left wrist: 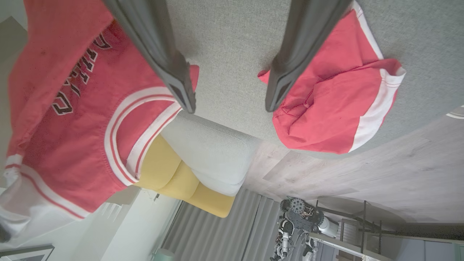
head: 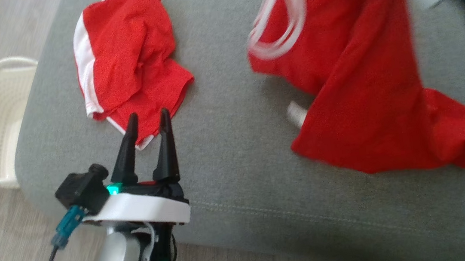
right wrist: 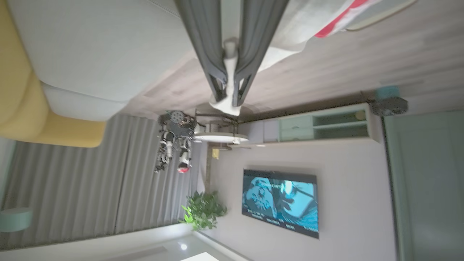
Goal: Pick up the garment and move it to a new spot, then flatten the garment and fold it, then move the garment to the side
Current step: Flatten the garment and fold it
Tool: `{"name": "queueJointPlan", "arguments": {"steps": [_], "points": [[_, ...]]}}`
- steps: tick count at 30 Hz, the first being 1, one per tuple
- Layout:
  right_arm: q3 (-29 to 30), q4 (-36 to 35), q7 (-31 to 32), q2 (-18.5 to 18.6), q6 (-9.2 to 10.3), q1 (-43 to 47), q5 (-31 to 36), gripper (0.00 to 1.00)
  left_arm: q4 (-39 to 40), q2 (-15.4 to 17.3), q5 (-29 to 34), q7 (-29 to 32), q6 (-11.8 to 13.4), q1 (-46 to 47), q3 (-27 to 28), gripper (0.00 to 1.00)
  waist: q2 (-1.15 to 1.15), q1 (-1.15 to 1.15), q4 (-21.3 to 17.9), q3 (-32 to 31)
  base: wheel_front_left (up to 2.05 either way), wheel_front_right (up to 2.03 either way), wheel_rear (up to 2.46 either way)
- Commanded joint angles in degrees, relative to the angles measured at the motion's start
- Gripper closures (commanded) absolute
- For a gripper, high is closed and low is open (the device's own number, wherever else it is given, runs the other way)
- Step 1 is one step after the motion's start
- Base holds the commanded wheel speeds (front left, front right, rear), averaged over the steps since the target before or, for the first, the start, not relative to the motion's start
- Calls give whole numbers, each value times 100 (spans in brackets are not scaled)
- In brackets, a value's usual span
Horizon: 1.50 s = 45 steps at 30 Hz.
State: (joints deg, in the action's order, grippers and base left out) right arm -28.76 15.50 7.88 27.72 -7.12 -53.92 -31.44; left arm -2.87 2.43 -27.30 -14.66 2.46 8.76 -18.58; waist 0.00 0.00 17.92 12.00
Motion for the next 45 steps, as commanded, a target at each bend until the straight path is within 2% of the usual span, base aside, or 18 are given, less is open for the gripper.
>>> {"name": "queueJointPlan", "arguments": {"steps": [1, 4, 9, 10, 11, 12, 15, 19, 26, 27, 29, 36, 37, 45], "points": [[32, -68, 23, 55, -36, -170, 28, 100, 217, 45, -12, -34, -15, 272, 145, 0, 0, 0, 118, 150, 0, 0, 0], [154, 682, 53, 485, -36, -628, 264, 100, 219, 44, -49, -34, -11, 353, 7, 0, 0, 0, 232, 332, 0, 0, 0], [242, 1920, 22, 795, -36, -1378, 629, 100, 235, 44, -107, -34, 8, 478, -146, 0, 0, 0, 349, 636, 0, 0, 0], [285, 2157, -33, 822, -36, -1547, 769, 84, 243, 44, -114, -34, 13, 508, -160, 0, 0, 0, 357, 697, 0, 0, 0], [342, 2409, -113, 856, -36, -1716, 971, 20, 249, 44, -121, -34, 18, 538, -169, 0, 0, 0, 362, 756, 0, 0, 0], [388, 2690, -159, 889, -36, -1865, 1218, 0, 248, 44, -127, -34, 20, 566, -180, 0, 0, 0, 369, 797, 0, 0, 0], [717, 3448, -333, 849, -36, -2244, 1908, 0, 238, 44, -134, -34, 25, 632, -217, 0, 0, 0, 374, 879, 0, 0, 0], [1205, 4043, -723, 422, -36, -2359, 2364, 0, 216, 44, -128, -34, 54, 660, -220, 0, 0, 0, 303, 867, 0, 0, 0], [1243, 4256, -1539, -412, -36, -1878, 2396, 0, 126, 44, -41, -34, 45, 610, -106, 0, 0, 0, 33, 587, 0, 0, 0], [1119, 4193, -1731, -619, -36, -1654, 2272, 0, 102, 44, 5, -34, 23, 586, -51, 0, 0, 0, -64, 460, 0, 0, 0], [986, 4059, -1888, -808, -36, -1405, 2106, 0, 93, 44, 37, -34, 13, 553, 17, 0, 0, 0, -164, 330, 0, 0, 0], [533, 3076, -2165, -1300, -36, -219, 1478, 0, 75, 44, 135, -34, -19, 380, 220, 0, 0, 0, -571, -108, 0, 0, 0], [533, 3076, -2165, -1300, -36, -219, 1478, 0, 75, 44, 135, -34, -19, 380, 220, 0, 0, 0, -571, -108, 0, 0, 0], [365, 1612, -2230, -1612, -36, 1629, 1551, 0, 76, 44, 200, -34, -26, 244, 302, 0, 0, 0, -905, -308, 0, 0, 0]]}}
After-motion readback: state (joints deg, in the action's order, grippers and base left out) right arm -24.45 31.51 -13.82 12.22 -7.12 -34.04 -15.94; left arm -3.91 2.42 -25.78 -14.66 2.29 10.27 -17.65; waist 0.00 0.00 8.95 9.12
